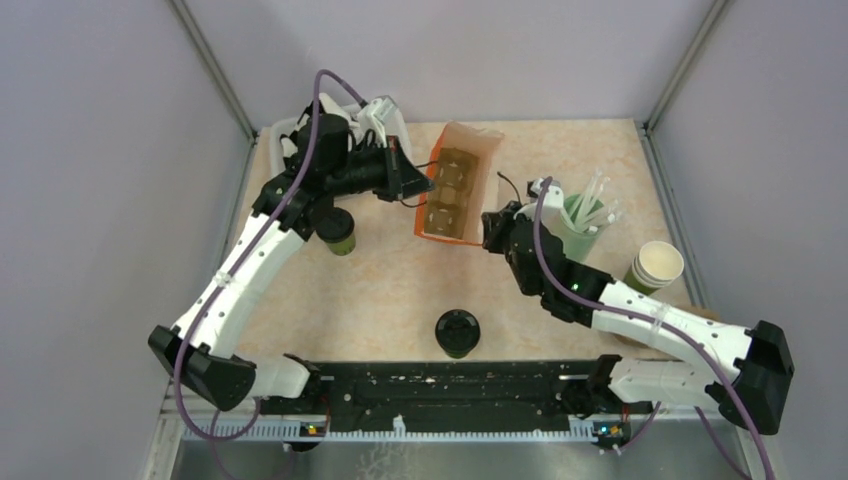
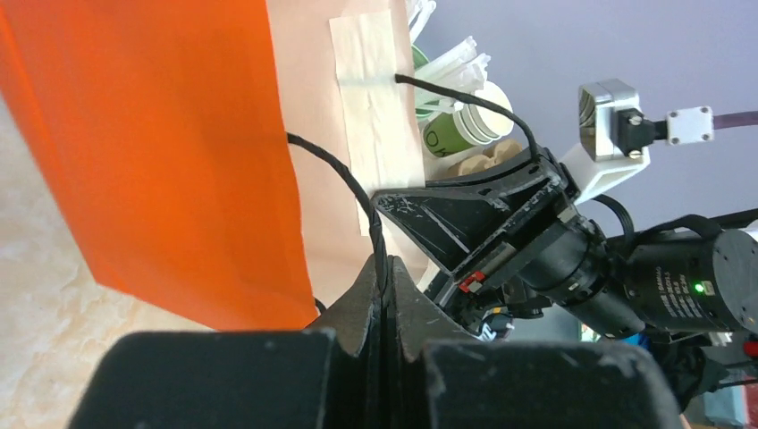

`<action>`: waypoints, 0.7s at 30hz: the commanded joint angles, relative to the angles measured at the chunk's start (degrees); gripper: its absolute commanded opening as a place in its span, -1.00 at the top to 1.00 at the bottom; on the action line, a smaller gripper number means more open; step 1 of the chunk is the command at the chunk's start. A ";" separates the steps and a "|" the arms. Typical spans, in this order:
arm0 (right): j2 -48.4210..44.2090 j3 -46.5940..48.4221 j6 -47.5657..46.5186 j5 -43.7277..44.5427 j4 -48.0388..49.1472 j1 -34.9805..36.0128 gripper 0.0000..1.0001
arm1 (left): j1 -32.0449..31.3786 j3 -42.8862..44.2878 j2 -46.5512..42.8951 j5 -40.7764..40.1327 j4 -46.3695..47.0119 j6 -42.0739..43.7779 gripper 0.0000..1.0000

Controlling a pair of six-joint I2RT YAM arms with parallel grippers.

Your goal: Pack the takeout coffee

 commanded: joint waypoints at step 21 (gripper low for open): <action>6.03 36.89 -18.16 -19.41 -48.07 -12.69 -0.97 | 0.37 11.18 8.10 -5.36 -15.87 11.19 1.00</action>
